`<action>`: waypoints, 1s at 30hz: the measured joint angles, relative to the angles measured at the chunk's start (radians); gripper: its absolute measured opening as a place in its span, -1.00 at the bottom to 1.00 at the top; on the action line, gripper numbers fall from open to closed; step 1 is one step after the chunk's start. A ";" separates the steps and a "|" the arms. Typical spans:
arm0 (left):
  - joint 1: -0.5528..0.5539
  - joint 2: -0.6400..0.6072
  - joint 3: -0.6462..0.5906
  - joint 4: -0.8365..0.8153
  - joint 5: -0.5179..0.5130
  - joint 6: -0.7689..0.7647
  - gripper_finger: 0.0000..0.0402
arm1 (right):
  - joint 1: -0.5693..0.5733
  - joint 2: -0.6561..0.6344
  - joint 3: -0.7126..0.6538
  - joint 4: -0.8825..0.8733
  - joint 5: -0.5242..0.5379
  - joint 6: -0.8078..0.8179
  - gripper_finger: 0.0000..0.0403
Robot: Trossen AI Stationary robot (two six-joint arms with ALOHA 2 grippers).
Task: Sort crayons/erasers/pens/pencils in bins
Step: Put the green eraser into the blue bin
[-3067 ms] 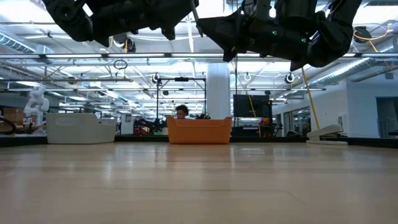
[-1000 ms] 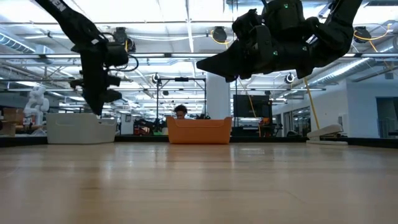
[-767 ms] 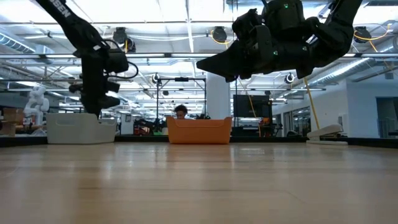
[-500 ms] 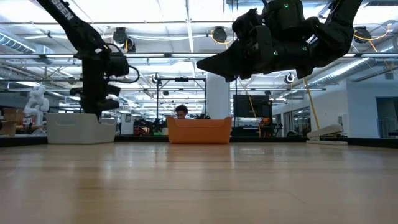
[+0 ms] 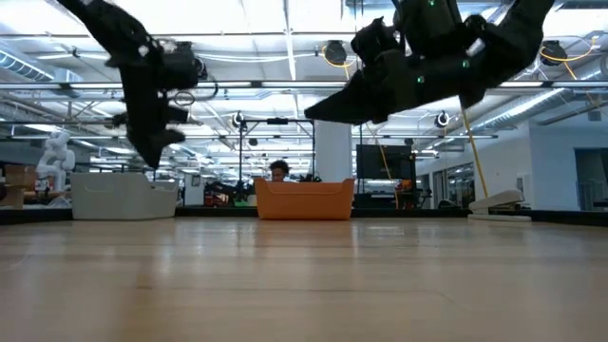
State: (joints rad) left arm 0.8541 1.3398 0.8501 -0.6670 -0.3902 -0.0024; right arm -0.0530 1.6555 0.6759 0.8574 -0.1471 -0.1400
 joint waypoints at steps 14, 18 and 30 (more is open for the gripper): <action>-0.661 -0.338 -0.245 0.454 0.183 -0.097 -0.91 | 0.275 -0.125 0.147 -0.780 0.198 0.057 -1.00; -0.819 -0.347 -0.335 0.661 0.183 -0.079 -0.95 | 0.368 -0.124 0.164 -0.897 0.175 0.138 -1.00; -1.014 -0.345 -0.470 1.024 0.181 -0.087 -0.89 | 0.637 -0.101 0.187 -1.009 0.202 0.353 -0.72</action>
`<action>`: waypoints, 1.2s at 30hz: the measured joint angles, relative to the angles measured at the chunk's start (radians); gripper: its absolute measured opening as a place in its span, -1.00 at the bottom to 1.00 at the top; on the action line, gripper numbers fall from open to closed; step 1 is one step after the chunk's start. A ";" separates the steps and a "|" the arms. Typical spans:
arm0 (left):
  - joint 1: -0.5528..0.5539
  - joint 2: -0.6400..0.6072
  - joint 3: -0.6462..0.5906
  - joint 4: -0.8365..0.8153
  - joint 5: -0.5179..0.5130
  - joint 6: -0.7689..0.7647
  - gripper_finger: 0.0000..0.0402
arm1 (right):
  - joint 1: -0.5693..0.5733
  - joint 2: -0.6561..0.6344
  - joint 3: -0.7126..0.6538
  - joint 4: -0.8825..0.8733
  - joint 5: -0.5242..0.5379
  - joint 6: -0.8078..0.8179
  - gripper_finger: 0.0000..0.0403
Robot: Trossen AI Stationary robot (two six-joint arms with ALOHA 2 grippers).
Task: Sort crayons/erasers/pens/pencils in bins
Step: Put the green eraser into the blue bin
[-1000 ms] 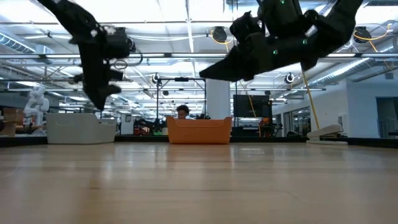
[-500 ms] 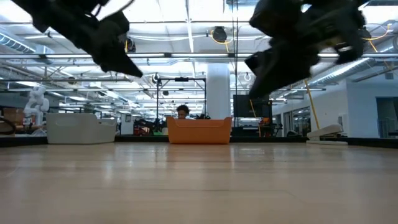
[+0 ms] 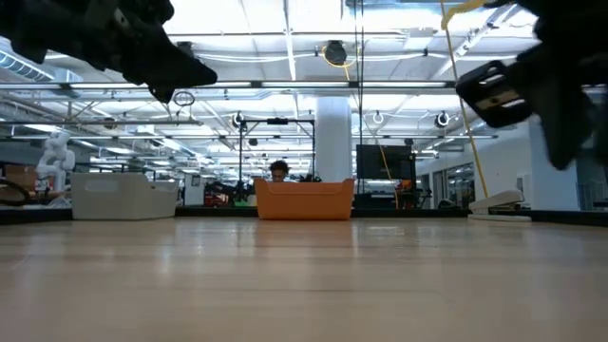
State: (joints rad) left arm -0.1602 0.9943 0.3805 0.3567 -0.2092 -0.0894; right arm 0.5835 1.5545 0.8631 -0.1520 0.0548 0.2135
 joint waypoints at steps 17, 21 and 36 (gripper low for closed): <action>-0.057 0.000 0.000 0.006 -0.019 -0.027 -0.92 | 0.107 0.245 0.146 -0.050 0.024 -0.136 0.09; -0.070 0.000 0.000 0.007 -0.020 -0.039 -0.98 | 0.106 0.258 0.146 -0.043 0.023 -0.196 -0.03; -0.126 0.088 0.000 0.039 -0.020 -0.246 -0.82 | 0.075 0.278 0.146 0.022 -0.059 -0.204 -0.36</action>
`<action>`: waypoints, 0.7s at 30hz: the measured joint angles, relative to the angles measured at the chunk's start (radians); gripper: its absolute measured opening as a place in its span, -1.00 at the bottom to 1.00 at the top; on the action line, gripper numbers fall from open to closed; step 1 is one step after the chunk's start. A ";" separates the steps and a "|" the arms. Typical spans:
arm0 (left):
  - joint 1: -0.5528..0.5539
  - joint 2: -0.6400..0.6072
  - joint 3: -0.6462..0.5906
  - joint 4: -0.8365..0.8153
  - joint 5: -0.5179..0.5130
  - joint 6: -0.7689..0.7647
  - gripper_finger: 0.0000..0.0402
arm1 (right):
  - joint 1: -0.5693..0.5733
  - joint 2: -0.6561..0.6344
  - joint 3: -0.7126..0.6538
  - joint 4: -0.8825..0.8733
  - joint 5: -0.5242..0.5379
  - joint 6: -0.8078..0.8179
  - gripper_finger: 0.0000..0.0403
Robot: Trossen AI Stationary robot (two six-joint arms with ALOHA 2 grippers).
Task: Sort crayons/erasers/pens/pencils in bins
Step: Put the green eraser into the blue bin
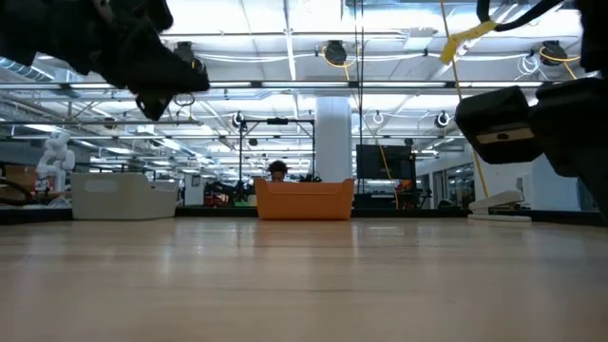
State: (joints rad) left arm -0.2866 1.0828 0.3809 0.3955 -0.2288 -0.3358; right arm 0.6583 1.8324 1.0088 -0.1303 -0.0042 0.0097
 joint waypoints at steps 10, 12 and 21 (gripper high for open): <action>-0.009 0.286 0.000 0.334 -0.042 -0.034 -0.81 | -0.036 -0.005 -0.064 0.016 0.005 0.217 -0.51; -0.008 0.328 0.000 0.379 -0.043 -0.042 -0.78 | -0.038 -0.005 -0.083 0.014 0.029 0.276 -0.53; -0.009 0.405 0.024 0.400 -0.034 -0.385 -0.49 | -0.049 -0.031 -0.094 0.144 0.208 0.345 -0.54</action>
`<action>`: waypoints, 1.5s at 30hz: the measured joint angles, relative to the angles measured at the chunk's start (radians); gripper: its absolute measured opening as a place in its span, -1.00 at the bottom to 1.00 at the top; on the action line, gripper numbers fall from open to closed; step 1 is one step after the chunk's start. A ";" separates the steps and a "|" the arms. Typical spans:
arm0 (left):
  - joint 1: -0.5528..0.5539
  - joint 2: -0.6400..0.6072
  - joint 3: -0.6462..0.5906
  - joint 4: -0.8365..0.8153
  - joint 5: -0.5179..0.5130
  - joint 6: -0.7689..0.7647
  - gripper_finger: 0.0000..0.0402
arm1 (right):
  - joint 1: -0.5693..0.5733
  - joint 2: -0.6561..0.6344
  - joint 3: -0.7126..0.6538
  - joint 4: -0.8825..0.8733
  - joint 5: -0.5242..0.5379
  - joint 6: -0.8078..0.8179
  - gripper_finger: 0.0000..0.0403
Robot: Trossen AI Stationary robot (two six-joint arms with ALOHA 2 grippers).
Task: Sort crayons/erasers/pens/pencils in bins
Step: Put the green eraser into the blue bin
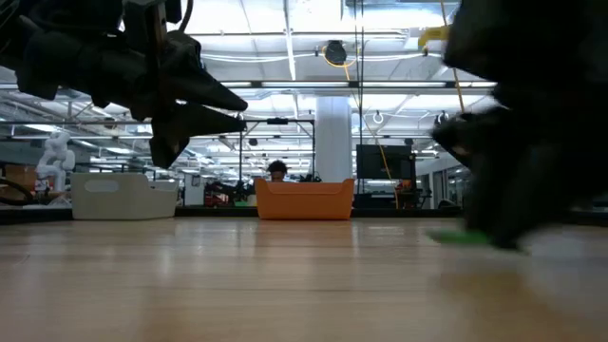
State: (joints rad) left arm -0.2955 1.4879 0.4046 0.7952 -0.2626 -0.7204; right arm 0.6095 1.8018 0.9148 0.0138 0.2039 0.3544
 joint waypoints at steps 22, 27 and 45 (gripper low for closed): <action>-0.002 -0.001 0.144 -0.106 0.055 -0.201 -0.08 | -0.225 -0.110 0.002 0.319 0.216 -0.357 -0.54; -0.001 0.018 0.167 -0.143 0.032 -0.270 -0.08 | -0.231 -0.110 0.002 0.322 0.348 -0.456 -0.54; 0.014 0.123 0.282 -0.146 -0.001 -0.263 -0.20 | -0.230 -0.111 0.004 0.397 0.380 -0.692 -0.54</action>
State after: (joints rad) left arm -0.2812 1.6112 0.6868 0.6488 -0.2638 -0.9837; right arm 0.3794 1.6913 0.9184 0.4110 0.5835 -0.3374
